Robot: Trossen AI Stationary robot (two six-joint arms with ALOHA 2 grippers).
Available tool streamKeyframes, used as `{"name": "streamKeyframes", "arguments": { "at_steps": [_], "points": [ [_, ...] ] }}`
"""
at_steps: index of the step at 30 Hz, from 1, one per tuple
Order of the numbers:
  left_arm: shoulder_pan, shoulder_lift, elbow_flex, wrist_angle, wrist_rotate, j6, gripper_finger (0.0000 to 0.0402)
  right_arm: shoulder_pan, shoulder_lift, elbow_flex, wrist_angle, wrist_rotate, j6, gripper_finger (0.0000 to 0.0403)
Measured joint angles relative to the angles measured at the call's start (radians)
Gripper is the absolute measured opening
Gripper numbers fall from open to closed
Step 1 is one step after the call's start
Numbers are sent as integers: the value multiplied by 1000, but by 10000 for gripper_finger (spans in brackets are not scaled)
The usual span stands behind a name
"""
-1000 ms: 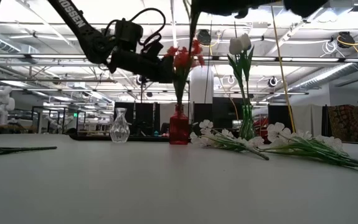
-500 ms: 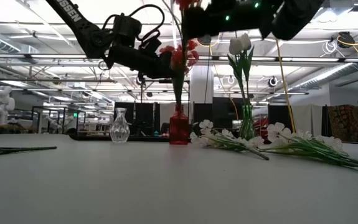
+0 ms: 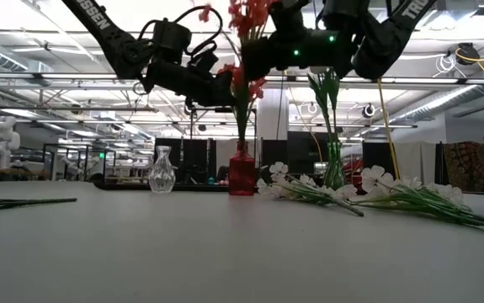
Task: Sort flowers into vase by color
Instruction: Put the red flowers into the red vase
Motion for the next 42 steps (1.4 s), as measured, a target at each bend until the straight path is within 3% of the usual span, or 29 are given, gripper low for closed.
{"name": "streamKeyframes", "arguments": {
  "at_steps": [24, 42],
  "points": [
    [4, 0, 0, 17, 0, 0, 6, -56, 17, 0, -11, -50, 137, 0],
    [4, 0, 0, 3, 0, 7, 6, -58, 16, 0, -7, 13, 292, 0]
  ]
}}
